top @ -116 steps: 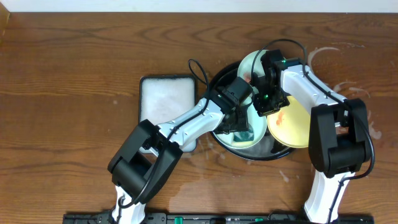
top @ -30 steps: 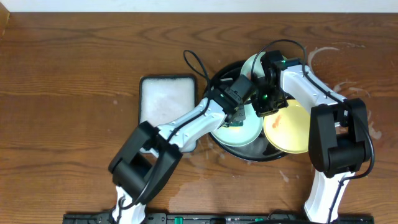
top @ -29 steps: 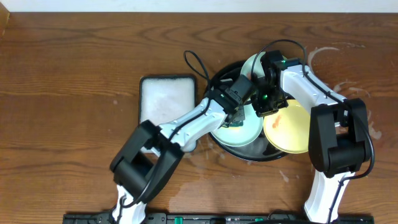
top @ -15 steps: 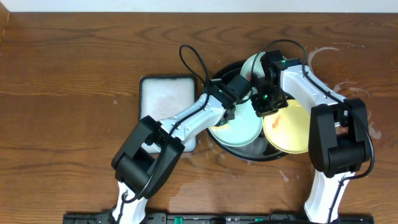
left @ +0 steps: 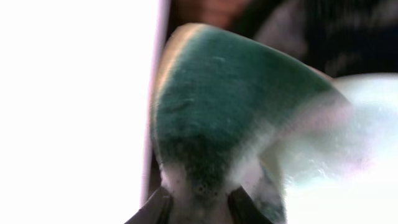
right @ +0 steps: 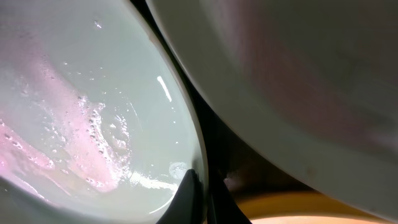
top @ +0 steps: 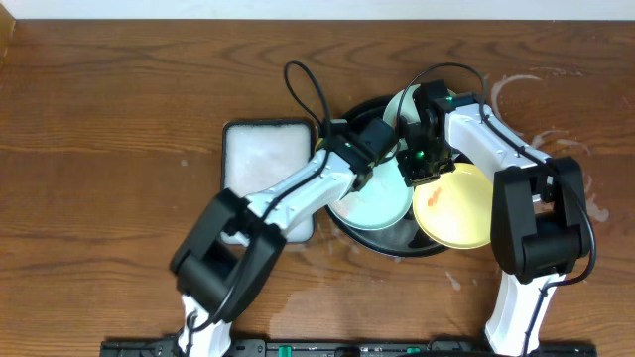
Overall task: Clean dirty plates on tray and stack at the side
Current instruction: 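Keep scrubbing the green plate in circles with the sponge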
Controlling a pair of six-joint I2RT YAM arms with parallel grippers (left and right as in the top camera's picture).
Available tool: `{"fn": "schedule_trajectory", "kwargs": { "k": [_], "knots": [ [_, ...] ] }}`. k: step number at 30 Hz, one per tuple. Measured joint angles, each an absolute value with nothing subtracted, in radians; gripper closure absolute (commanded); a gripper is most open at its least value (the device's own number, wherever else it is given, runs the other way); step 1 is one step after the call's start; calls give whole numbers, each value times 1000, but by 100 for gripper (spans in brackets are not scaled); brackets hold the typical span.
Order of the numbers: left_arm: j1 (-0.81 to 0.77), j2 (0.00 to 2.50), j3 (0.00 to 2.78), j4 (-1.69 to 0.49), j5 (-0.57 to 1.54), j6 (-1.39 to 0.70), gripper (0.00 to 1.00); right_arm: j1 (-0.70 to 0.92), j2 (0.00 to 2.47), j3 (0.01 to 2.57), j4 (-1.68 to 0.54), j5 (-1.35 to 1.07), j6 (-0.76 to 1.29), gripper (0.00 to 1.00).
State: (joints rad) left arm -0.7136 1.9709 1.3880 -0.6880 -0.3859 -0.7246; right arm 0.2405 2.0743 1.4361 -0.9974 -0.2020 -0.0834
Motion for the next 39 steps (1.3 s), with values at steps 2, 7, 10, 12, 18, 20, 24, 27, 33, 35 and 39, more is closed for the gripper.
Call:
{"fn": "schedule_trajectory", "kwargs": {
  "k": [2,7,10,12,18,20,24,27,33,35,39],
  "knots": [
    [-696,1926,1381,-692,-411,-725,79,241,2074,1436,-999,-197,-84,99],
    [-662,1842,1381,-654,-376,-725,79,241,2074,1436,-1000,-184,-84,99],
    [-664,1845,1380,-622,-276,-725,79,241,2074,1436,-1000,-179,-84,99],
    [-667,1858,1379,-597,-191,-725,79,241,2074,1436,-1000,-179,-84,99],
    [-682,1919,1366,-534,-22,-727,79,241,2074,1436,-1000,-178,-84,99],
    [-688,1942,1364,-535,6,-728,79,241,2074,1436,-1000,-178,-84,99],
    [-693,1975,1364,-534,54,-728,79,241,2074,1436,-1000,-178,-84,99],
    [-691,1988,1364,-532,70,-729,79,241,2074,1436,-1000,-176,-84,99],
    [-690,2014,1365,-532,60,-717,81,241,2074,1436,-1000,-175,-84,99],
    [-692,2022,1374,-552,31,-704,81,241,2074,1436,-1000,-175,-84,99],
    [-712,2039,1394,-591,-55,-694,81,241,2074,1436,-1000,-175,-84,99]
  ]
}}
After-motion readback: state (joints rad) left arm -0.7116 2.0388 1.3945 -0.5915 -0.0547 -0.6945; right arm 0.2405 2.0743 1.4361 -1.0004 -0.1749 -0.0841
